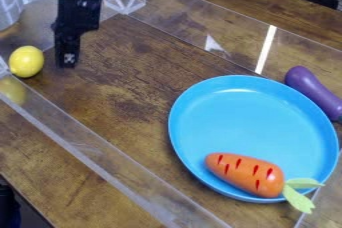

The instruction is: Put the lemon on the blue tray

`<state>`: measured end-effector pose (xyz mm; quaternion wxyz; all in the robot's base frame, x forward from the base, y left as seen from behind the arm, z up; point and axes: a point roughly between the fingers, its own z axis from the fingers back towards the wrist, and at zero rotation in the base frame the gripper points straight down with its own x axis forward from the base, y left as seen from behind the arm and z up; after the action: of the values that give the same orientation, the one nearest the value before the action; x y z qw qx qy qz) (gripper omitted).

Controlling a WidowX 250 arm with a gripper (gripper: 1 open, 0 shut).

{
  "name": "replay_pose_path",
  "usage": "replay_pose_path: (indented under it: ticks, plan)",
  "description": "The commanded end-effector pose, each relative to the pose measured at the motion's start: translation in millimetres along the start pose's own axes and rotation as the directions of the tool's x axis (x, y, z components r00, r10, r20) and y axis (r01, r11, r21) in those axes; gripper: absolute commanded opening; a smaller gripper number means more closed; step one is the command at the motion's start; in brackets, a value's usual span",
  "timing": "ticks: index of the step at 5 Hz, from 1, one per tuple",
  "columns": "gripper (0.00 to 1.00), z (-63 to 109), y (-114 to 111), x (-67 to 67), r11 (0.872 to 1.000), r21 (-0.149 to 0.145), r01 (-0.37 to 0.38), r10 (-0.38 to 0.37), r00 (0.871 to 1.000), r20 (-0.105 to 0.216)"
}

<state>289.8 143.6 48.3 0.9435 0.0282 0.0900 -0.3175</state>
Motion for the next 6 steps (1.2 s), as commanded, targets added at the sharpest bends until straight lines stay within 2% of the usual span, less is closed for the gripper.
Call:
replay_pose_path:
  ticks: [1, 3, 4, 6]
  plan:
    - [0.00, 30.0, 4, 15.2, 0.999, 0.049, -0.022, 0.021, 1.000, 0.022]
    - [0.00, 53.5, -1, 25.6, 0.997, 0.063, -0.036, 0.034, 0.999, 0.026]
    - [0.00, 57.9, -6, 30.6, 0.997, 0.067, -0.028, 0.026, 0.999, 0.030]
    - [0.00, 56.4, -10, 48.0, 0.995, 0.078, 0.060, -0.063, 0.997, 0.037]
